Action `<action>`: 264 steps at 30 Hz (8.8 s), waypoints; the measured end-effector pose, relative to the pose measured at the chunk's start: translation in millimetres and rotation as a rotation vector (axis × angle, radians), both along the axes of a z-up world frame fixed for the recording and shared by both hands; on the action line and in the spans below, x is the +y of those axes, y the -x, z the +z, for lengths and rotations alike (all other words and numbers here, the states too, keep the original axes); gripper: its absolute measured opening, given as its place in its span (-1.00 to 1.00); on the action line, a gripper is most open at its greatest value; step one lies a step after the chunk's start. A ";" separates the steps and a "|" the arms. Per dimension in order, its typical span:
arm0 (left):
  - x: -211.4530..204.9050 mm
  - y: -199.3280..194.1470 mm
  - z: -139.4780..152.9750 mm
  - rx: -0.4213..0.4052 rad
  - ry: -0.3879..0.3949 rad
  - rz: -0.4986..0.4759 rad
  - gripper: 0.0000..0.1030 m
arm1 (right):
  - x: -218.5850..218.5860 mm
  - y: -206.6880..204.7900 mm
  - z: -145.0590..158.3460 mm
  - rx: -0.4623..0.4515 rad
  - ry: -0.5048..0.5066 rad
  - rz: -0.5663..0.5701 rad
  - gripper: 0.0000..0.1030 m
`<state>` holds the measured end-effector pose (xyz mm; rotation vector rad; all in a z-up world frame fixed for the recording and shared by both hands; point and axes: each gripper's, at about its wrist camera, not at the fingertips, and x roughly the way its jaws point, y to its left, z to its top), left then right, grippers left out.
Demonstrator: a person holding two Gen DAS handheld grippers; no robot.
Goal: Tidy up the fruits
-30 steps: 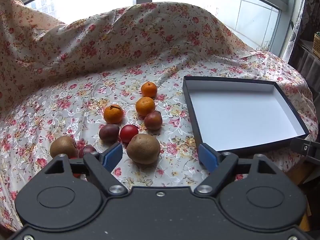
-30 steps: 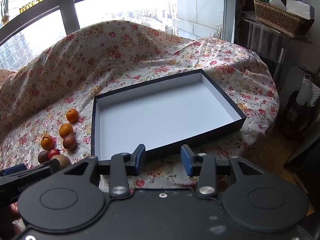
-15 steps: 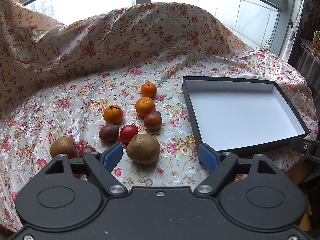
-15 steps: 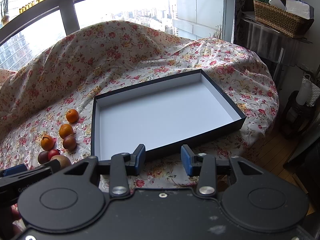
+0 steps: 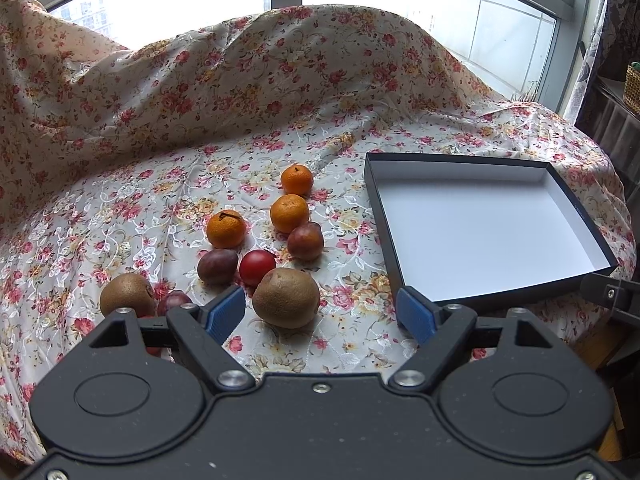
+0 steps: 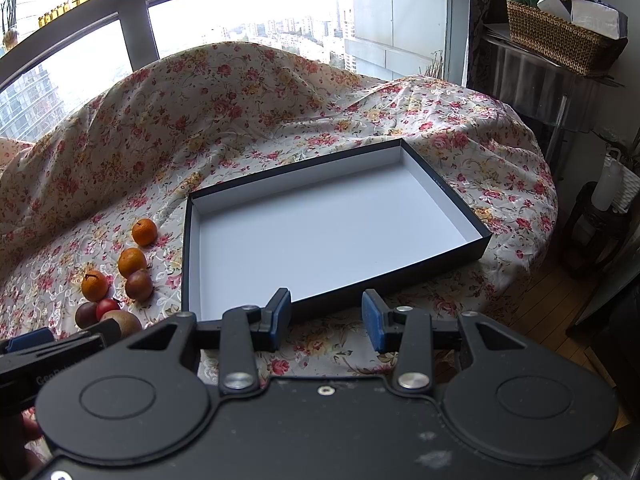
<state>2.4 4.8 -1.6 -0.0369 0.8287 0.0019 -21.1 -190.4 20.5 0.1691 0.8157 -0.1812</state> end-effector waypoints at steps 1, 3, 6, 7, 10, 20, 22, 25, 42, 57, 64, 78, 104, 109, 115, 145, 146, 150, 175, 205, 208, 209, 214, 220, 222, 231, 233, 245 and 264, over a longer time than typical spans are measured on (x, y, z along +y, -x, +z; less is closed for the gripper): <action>0.0 0.0 0.0 0.001 0.001 -0.001 0.63 | 0.0 -0.1 0.0 0.000 0.000 0.000 -0.18; 0.0 0.1 0.1 0.000 0.001 -0.001 0.63 | 0.0 0.0 0.0 0.000 0.000 0.000 -0.18; -0.1 0.0 -0.1 -0.002 0.000 -0.001 0.63 | 0.1 0.0 0.0 0.000 0.000 0.000 -0.18; -0.1 0.1 -0.1 -0.001 0.000 -0.001 0.63 | 0.1 0.0 0.0 0.000 0.000 0.000 -0.18; -0.2 0.1 -0.1 -0.002 0.000 0.000 0.63 | 0.2 0.0 0.0 0.000 0.000 0.000 -0.18; 0.2 0.1 -0.2 -0.002 0.000 -0.001 0.63 | 0.3 0.1 -0.1 0.000 0.001 -0.001 -0.18; 0.3 0.2 -0.1 -0.003 0.000 -0.001 0.63 | 0.3 0.2 0.0 0.000 0.001 0.000 -0.18; 0.5 0.6 0.2 -0.001 0.001 0.000 0.63 | 0.3 0.1 -0.1 -0.001 0.000 -0.001 -0.18; 16.4 -10.1 -18.2 0.157 0.022 0.023 0.63 | 0.8 -5.6 -1.4 0.022 -0.015 0.011 -0.18; 80.7 -14.4 -34.1 0.293 0.030 0.163 0.63 | 61.3 -29.4 -9.6 0.103 0.049 0.151 -0.18; 125.2 -10.2 -33.0 0.296 0.014 0.271 0.63 | 117.4 -37.3 -14.6 0.140 0.231 0.263 -0.19; 193.5 -34.2 -27.4 0.310 -0.032 0.379 0.63 | 173.0 -74.6 -36.8 0.281 0.039 0.407 -0.21; 217.3 -55.4 -31.5 0.218 0.168 0.429 0.62 | 176.2 -148.7 -63.8 0.392 -0.152 0.380 -0.18; 208.4 -57.4 -32.1 0.221 0.136 0.386 0.62 | 181.8 -149.4 -70.5 0.432 -0.190 0.381 -0.17; 203.5 -57.9 -32.2 0.220 0.114 0.353 0.62 | 189.1 -152.0 -73.9 0.432 -0.168 0.365 -0.05; 210.1 -55.3 -33.6 0.239 0.107 0.358 0.62 | 179.9 -161.7 -93.6 0.541 -0.299 0.297 0.15; 209.9 -55.4 -33.5 0.239 0.105 0.359 0.62 | 178.3 -161.2 -87.8 0.516 -0.305 0.304 0.15; 205.5 -56.7 -32.4 0.230 0.082 0.373 0.62 | 168.3 -157.8 -57.4 0.387 -0.287 0.321 0.15; 89.5 -102.6 -44.3 0.294 0.048 0.155 0.62 | 3.4 -195.6 -49.3 0.244 -0.121 -0.072 0.15; 125.2 -125.6 -70.5 0.379 0.247 0.360 0.24 | -9.8 -198.1 -49.4 0.251 -0.181 -0.084 0.15; 113.5 -129.4 -74.6 0.394 0.216 0.322 0.24 | -8.4 -198.6 -49.6 0.254 -0.176 -0.074 0.15; 110.7 -130.2 -74.8 0.392 0.205 0.315 0.24 | -8.6 -198.9 -50.0 0.256 -0.177 -0.069 0.15; 104.0 -130.9 -73.2 0.371 0.153 0.302 -0.01 | -12.7 -198.5 -52.5 0.266 -0.179 -0.060 0.15; 96.6 -125.3 -50.9 0.259 0.164 0.327 -0.02 | -27.6 -197.5 -54.6 0.271 -0.188 -0.082 0.15; 81.6 -123.2 -38.6 0.199 0.132 0.297 -0.02 | -33.6 -196.3 -55.3 0.272 -0.180 -0.092 0.15; -15.1 -125.2 -30.8 0.165 0.198 0.001 -0.02 | -73.1 -179.1 -47.2 0.189 -0.123 -0.187 0.14; -35.4 -123.9 -32.9 0.178 0.207 -0.056 -0.02 | -83.5 -172.0 -38.4 0.137 -0.130 -0.206 0.13; -91.2 -122.1 -44.5 0.228 0.170 -0.155 0.18 | -122.5 -165.1 -54.8 0.198 -0.236 -0.246 0.13; -69.9 -118.5 -37.1 0.150 0.123 -0.041 0.33 | -122.9 -159.4 -50.7 0.251 -0.222 -0.234 0.13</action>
